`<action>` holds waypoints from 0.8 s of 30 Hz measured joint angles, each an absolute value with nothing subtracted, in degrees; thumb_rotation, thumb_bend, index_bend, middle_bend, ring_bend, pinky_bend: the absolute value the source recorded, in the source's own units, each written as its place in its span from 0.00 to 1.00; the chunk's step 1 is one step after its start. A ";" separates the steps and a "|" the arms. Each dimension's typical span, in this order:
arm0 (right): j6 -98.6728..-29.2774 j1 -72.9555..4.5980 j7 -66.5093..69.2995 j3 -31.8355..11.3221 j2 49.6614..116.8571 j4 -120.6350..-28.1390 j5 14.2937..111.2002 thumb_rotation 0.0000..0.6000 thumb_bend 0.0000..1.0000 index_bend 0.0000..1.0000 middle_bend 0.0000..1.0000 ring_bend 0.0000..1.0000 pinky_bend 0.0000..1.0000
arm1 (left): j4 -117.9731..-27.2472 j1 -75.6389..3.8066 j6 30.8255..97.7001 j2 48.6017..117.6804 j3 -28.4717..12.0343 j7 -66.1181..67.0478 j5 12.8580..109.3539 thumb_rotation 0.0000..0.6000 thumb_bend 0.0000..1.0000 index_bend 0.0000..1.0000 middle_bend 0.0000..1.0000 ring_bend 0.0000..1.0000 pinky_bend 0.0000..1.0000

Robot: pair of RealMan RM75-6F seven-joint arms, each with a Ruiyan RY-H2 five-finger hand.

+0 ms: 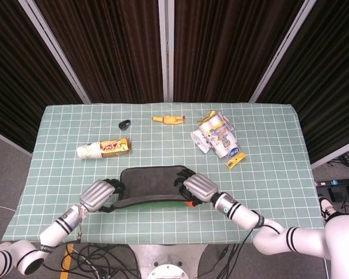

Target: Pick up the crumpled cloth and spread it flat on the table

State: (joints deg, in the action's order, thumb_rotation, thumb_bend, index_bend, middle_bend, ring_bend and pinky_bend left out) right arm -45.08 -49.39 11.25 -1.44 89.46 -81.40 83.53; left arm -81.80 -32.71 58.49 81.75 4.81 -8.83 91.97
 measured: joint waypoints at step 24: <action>-44.12 -48.17 5.45 -0.43 91.25 -83.25 83.13 1.00 0.35 0.68 0.23 0.04 0.01 | -89.08 -35.33 53.76 75.36 5.84 -7.10 91.57 0.44 0.06 0.28 0.24 0.22 0.34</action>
State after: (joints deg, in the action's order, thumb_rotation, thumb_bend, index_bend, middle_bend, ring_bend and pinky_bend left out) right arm -44.12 -48.17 5.45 -0.43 91.25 -83.25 83.13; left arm -89.08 -35.33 53.76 75.36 5.84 -7.10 91.57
